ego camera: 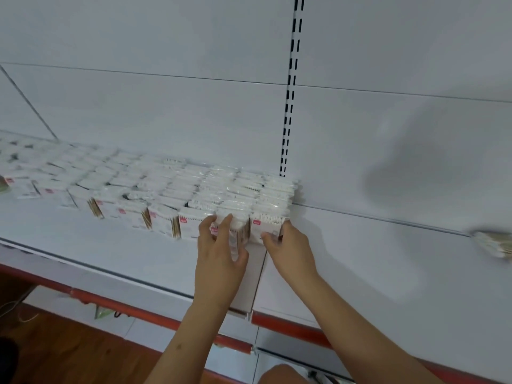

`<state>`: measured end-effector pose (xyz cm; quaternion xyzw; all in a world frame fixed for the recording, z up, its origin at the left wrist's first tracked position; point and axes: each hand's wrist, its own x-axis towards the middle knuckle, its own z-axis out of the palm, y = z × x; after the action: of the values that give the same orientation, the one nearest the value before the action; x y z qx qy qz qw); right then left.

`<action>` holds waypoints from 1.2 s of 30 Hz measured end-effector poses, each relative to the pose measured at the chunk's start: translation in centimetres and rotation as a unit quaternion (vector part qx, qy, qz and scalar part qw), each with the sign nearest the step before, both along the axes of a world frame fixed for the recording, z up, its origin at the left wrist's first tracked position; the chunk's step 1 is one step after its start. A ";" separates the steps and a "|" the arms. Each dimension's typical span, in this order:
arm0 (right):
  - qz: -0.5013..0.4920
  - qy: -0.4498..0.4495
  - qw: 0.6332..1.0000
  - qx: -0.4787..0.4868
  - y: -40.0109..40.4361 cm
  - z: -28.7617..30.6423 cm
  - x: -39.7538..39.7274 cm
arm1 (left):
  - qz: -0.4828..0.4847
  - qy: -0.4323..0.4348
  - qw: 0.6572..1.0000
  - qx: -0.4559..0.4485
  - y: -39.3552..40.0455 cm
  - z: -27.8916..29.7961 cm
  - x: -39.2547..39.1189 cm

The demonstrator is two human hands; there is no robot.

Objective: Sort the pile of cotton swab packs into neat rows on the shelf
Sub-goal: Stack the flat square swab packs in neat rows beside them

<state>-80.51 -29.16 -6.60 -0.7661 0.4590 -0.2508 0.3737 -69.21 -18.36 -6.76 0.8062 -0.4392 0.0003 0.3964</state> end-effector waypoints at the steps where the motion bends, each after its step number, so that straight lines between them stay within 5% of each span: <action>1: 0.011 0.012 1.000 0.007 -0.3 0.1 -0.4 | 0.020 -0.022 0.999 -0.013 0.1 0.5 -0.2; 4: 0.023 0.035 0.998 0.040 -1.2 1.1 -2.4 | 0.045 -0.096 0.990 -0.098 -0.4 2.2 -1.5; 7: -0.011 0.023 1.000 -0.003 -2.3 2.9 -5.4 | -0.041 -0.051 0.990 -0.126 -2.2 2.8 -4.0; 12: -0.134 -0.032 0.988 -0.075 -4.2 6.1 -12.1 | -0.232 -0.035 0.971 -0.043 -6.3 0.4 -10.4; 20: -0.253 0.113 0.959 -0.057 -5.0 2.9 -24.8 | -0.419 -0.059 0.904 0.065 -11.2 -2.6 -20.7; 27: -0.317 0.184 0.927 -0.084 -5.7 0.6 -33.2 | -0.446 -0.134 0.880 0.091 -13.7 -4.4 -26.0; 36: -0.235 0.303 0.893 -0.235 -15.4 -1.5 -38.0 | -0.419 -0.151 0.887 0.123 -15.2 -3.1 -26.3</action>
<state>-118.55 -44.53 -8.12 -0.7398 0.6446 -0.1874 -0.0446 -95.54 -33.60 -9.89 0.5798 -0.7870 -0.0981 0.1865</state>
